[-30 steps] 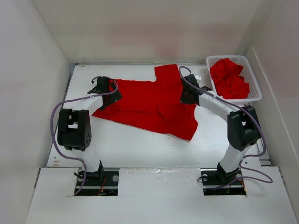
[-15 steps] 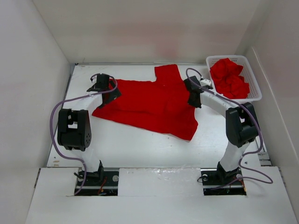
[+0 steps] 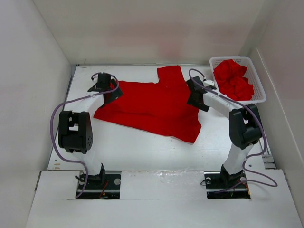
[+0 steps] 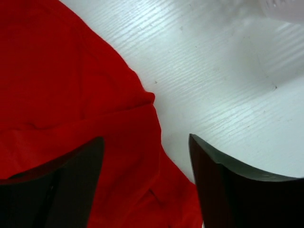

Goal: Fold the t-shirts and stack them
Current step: Fold the flattened tshirt in 1/3 of the way

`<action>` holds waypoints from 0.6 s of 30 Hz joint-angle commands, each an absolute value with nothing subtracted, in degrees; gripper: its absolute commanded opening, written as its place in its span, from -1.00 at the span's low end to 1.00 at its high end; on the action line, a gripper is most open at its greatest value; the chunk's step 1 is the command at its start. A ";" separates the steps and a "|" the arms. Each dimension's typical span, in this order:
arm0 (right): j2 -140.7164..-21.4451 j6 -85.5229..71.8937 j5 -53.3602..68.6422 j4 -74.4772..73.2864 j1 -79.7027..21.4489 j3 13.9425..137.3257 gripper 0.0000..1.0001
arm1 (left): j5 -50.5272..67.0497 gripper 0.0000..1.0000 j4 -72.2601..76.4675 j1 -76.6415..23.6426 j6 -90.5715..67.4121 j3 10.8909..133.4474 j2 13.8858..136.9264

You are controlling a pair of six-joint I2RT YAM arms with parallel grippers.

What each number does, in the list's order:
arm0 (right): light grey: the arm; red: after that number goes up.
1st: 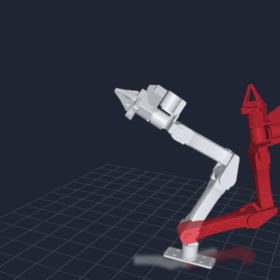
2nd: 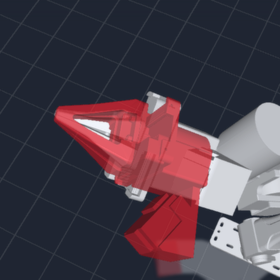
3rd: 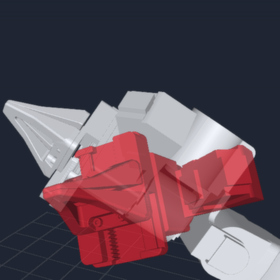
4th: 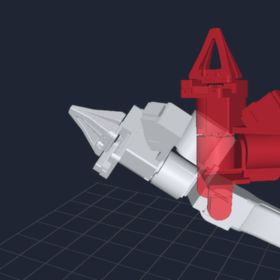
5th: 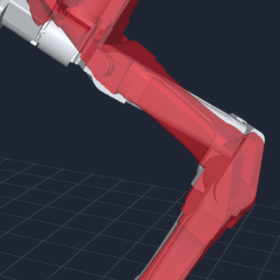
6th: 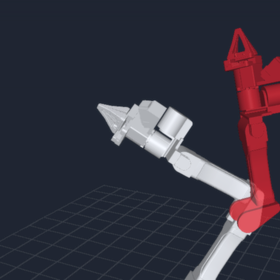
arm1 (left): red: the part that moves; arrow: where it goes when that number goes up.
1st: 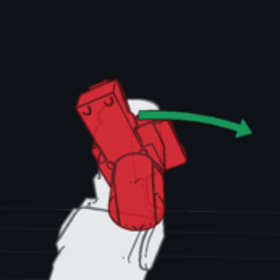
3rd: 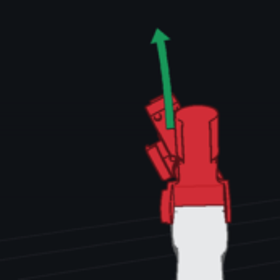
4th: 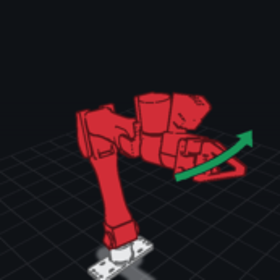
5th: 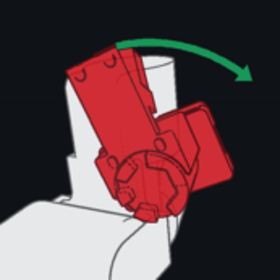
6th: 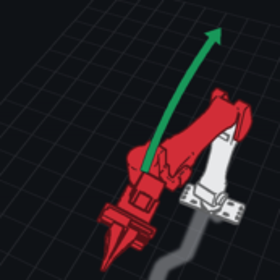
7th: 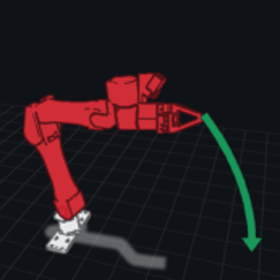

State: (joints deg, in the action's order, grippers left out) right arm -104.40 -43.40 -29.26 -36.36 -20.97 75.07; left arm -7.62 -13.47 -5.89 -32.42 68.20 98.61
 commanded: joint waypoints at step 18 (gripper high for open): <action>-91.93 -38.50 -12.32 -23.31 -37.71 63.38 1.00 | -7.67 0.99 -15.04 -1.07 -38.23 62.23 91.58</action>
State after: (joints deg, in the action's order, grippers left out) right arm -90.52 -38.24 -17.47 -28.21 -39.51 67.29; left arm -9.08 -15.73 -4.51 -36.69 63.11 92.12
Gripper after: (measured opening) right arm 0.999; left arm 0.993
